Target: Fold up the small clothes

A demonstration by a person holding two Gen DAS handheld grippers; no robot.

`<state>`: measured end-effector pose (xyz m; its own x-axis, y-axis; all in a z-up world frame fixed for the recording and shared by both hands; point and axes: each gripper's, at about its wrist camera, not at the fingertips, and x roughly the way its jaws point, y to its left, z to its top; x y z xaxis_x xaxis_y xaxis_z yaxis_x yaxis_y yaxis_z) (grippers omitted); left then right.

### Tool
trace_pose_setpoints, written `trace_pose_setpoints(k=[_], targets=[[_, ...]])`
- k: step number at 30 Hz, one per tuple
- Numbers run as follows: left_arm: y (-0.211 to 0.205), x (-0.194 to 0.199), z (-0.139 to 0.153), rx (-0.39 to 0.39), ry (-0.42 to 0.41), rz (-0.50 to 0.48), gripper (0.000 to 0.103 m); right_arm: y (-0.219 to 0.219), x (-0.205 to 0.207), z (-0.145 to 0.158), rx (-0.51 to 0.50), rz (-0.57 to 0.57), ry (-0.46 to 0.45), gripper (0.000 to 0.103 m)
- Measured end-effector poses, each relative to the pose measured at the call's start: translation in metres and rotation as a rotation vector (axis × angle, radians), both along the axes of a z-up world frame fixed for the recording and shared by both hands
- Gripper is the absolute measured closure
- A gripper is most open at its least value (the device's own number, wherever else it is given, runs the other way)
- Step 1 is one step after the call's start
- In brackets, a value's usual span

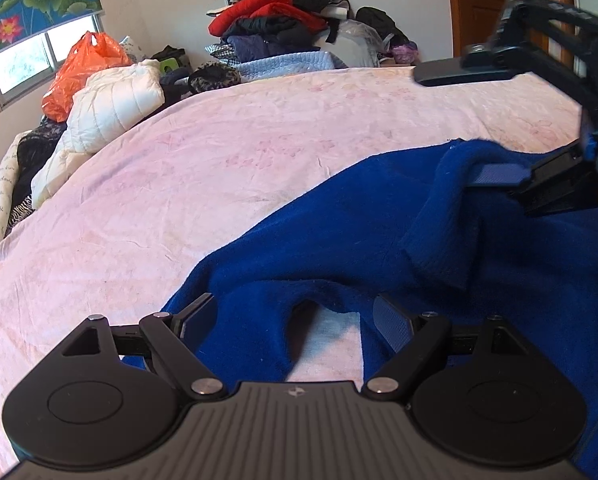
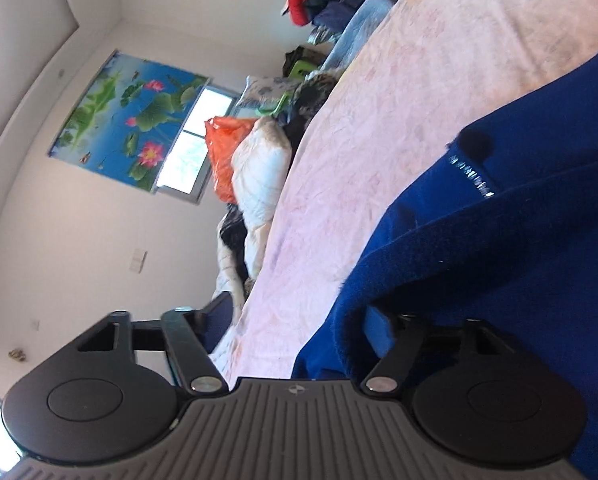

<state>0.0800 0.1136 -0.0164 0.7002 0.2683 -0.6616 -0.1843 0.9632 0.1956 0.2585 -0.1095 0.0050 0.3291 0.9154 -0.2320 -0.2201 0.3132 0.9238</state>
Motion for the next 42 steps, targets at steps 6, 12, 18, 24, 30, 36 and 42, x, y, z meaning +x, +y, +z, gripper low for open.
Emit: trace_pose_setpoints(k=[6, 12, 18, 24, 30, 36, 42], targets=[[-0.001, -0.003, 0.006, 0.026, -0.018, 0.0, 0.017, 0.019, 0.025, -0.024, -0.109, -0.037, 0.108, 0.021], [0.01, 0.0, 0.008, 0.007, -0.021, 0.039, 0.017, 0.005, -0.004, 0.007, -0.176, 0.007, -0.117, 0.025], [0.019, 0.003, 0.006, -0.02, -0.011, 0.055, 0.017, 0.055, -0.055, 0.025, -0.895, 0.114, -0.697, 0.037], [0.022, 0.002, 0.004, -0.034, -0.002, 0.061, 0.017, 0.112, -0.097, 0.004, -1.136, 0.294, -1.019, 0.058], [0.023, 0.001, 0.002, -0.04, 0.002, 0.057, 0.017, 0.114, -0.088, 0.005, -1.111, 0.29, -0.998, 0.078], [0.026, 0.002, -0.003, -0.049, 0.012, 0.072, 0.017, 0.08, -0.051, 0.022, -0.835, 0.198, -0.74, 0.1], [0.031, 0.001, -0.001, -0.069, 0.008, 0.085, 0.017, 0.021, -0.028, 0.09, -0.465, -0.122, -0.65, 0.097]])
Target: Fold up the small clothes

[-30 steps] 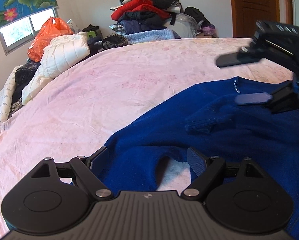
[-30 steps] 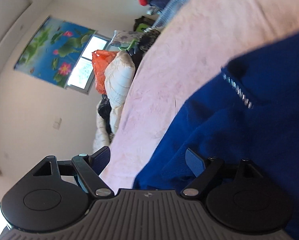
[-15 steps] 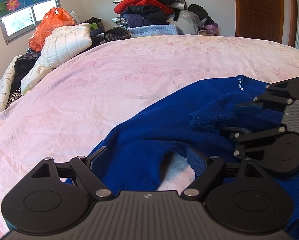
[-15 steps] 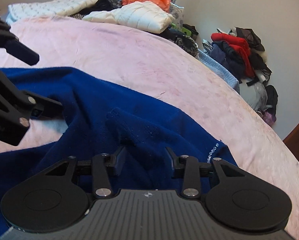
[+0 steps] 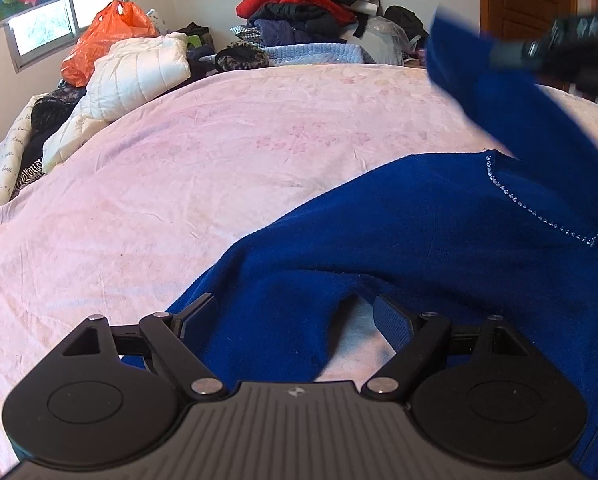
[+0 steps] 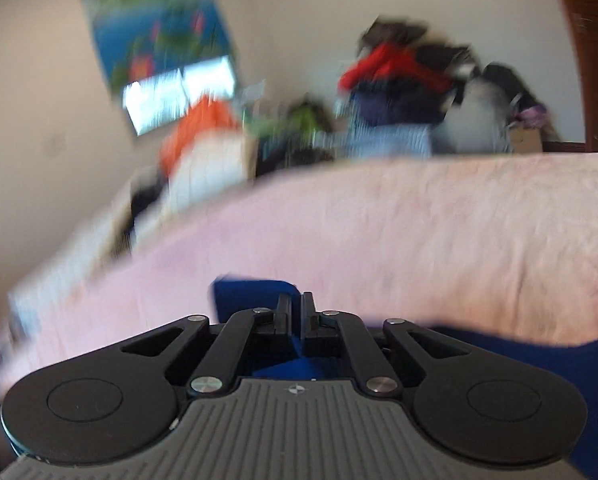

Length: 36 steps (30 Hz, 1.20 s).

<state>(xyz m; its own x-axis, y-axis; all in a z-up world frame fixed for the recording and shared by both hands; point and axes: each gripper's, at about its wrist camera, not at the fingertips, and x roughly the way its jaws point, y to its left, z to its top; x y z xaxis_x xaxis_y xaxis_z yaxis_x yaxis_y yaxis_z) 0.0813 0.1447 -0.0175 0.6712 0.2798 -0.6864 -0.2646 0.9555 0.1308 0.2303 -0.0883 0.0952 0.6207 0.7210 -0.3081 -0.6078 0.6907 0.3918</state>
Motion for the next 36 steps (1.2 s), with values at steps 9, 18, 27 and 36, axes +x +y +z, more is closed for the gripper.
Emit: trace_pose_setpoints(k=[9, 18, 27, 36], targets=[[0.003, 0.0, -0.002, -0.017, 0.014, 0.014, 0.017, 0.066, -0.019, -0.075, -0.356, 0.255, 0.127, 0.085], [0.002, 0.003, 0.002, -0.016, 0.005, 0.016, 0.017, 0.025, -0.018, -0.042, -0.257, 0.093, 0.07, 0.06], [-0.014, -0.001, 0.004, 0.024, 0.002, -0.034, 0.017, 0.088, 0.001, -0.056, -0.508, 0.159, -0.087, 0.061], [-0.004, -0.003, 0.001, 0.007, 0.011, -0.009, 0.017, 0.115, 0.021, -0.075, -0.609, 0.292, -0.019, 0.098]])
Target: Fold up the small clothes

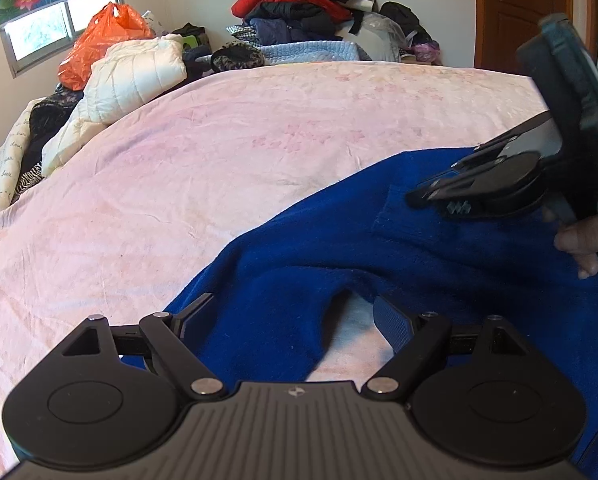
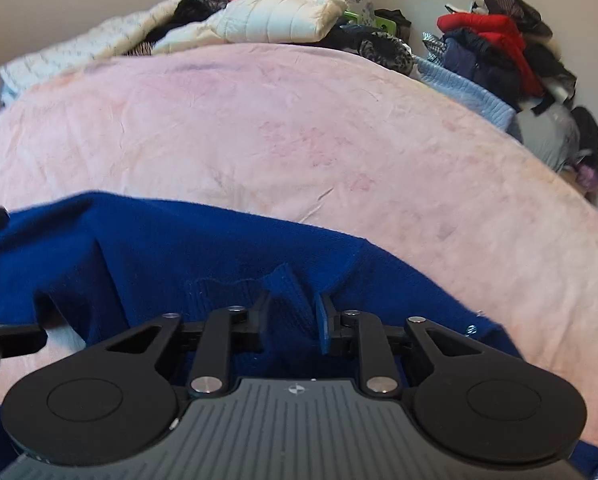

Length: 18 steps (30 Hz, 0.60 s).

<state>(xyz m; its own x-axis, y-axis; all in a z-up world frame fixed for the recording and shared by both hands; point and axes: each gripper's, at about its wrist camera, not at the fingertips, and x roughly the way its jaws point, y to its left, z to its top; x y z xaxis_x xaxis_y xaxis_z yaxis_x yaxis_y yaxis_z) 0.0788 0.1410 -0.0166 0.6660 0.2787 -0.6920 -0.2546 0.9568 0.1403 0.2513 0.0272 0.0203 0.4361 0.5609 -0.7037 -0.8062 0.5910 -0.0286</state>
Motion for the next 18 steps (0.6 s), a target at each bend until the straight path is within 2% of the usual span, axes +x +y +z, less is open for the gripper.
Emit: trace_pose_setpoints(k=[3, 6, 7, 9, 12, 14, 16, 18], targets=[[0.003, 0.002, -0.002, -0.014, 0.004, 0.02, 0.017, -0.006, -0.009, 0.009, 0.083, 0.021, -0.024, 0.098], [0.003, 0.001, -0.003, -0.03, 0.008, 0.024, 0.017, 0.004, -0.015, 0.013, 0.103, 0.031, -0.045, 0.098], [0.002, 0.001, -0.003, -0.03, 0.011, 0.022, 0.017, 0.008, -0.014, 0.012, 0.093, 0.015, -0.057, 0.096], [0.002, 0.0, -0.003, -0.024, 0.013, 0.018, 0.017, 0.012, -0.009, 0.005, 0.067, -0.012, -0.039, 0.082], [0.003, -0.002, -0.002, -0.022, 0.006, 0.017, 0.017, -0.002, -0.019, 0.011, 0.114, -0.049, -0.069, 0.082], [0.005, -0.002, -0.003, -0.026, 0.01, 0.027, 0.017, -0.017, -0.03, 0.02, 0.159, -0.055, -0.055, 0.076], [0.006, 0.001, -0.003, -0.038, 0.014, 0.037, 0.017, -0.028, -0.042, 0.024, 0.146, -0.043, -0.046, 0.07], [0.006, 0.001, -0.003, -0.051, 0.014, 0.04, 0.017, -0.032, -0.051, 0.019, 0.095, -0.033, -0.035, 0.068]])
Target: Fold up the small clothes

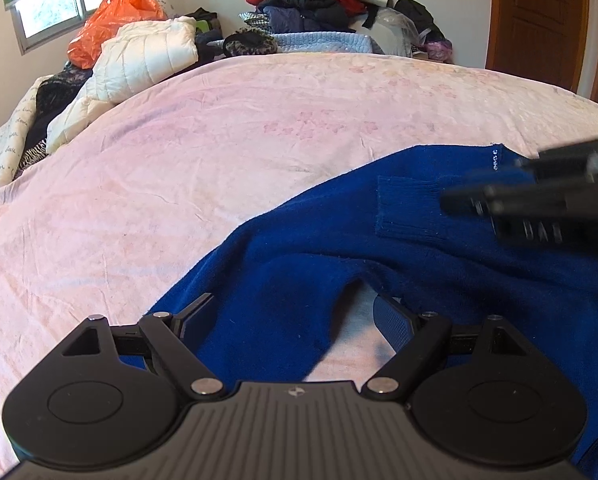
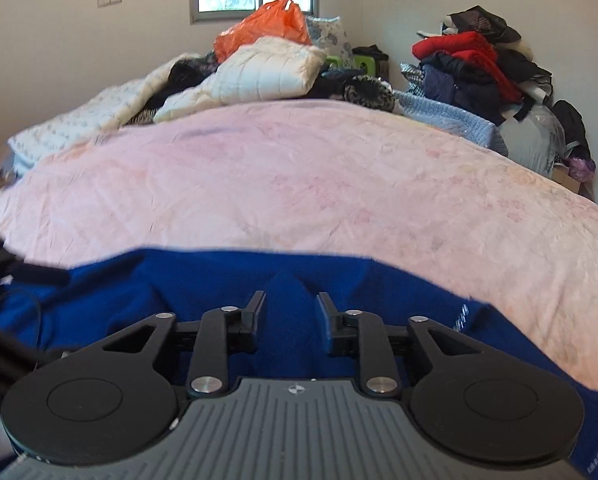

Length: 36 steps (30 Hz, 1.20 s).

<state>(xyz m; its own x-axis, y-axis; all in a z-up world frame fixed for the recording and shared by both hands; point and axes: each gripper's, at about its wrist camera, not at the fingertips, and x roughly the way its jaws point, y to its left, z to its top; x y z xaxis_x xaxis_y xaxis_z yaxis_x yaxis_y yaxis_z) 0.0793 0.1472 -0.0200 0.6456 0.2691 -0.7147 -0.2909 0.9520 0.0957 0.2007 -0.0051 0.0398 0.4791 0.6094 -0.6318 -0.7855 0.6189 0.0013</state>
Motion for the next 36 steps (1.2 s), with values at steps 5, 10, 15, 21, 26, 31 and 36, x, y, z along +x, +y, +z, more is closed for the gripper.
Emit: trace_pose_setpoints(k=[5, 10, 15, 21, 26, 31, 36], targets=[[-0.005, -0.003, 0.001, -0.006, 0.006, -0.007, 0.017, -0.004, 0.005, -0.026, -0.068, -0.078, 0.078, 0.061], [-0.006, -0.005, 0.001, 0.008, 0.009, -0.004, 0.017, -0.022, -0.019, -0.011, 0.021, -0.14, 0.06, 0.037], [-0.005, -0.007, 0.0, -0.004, 0.014, 0.008, 0.017, -0.035, -0.045, -0.012, -0.005, -0.17, 0.034, 0.021], [-0.009, -0.012, 0.002, -0.001, 0.015, 0.003, 0.017, -0.037, -0.054, -0.031, -0.086, -0.191, 0.039, 0.011], [-0.01, -0.023, 0.008, 0.018, 0.005, 0.012, 0.017, -0.044, -0.068, -0.015, -0.001, -0.186, 0.022, 0.011], [0.0, -0.054, 0.013, 0.054, -0.04, 0.056, 0.017, -0.039, -0.08, -0.008, 0.019, -0.153, 0.013, 0.01], [0.042, -0.097, 0.01, 0.094, -0.032, 0.18, 0.017, -0.028, -0.095, -0.002, 0.046, -0.104, 0.023, 0.01]])
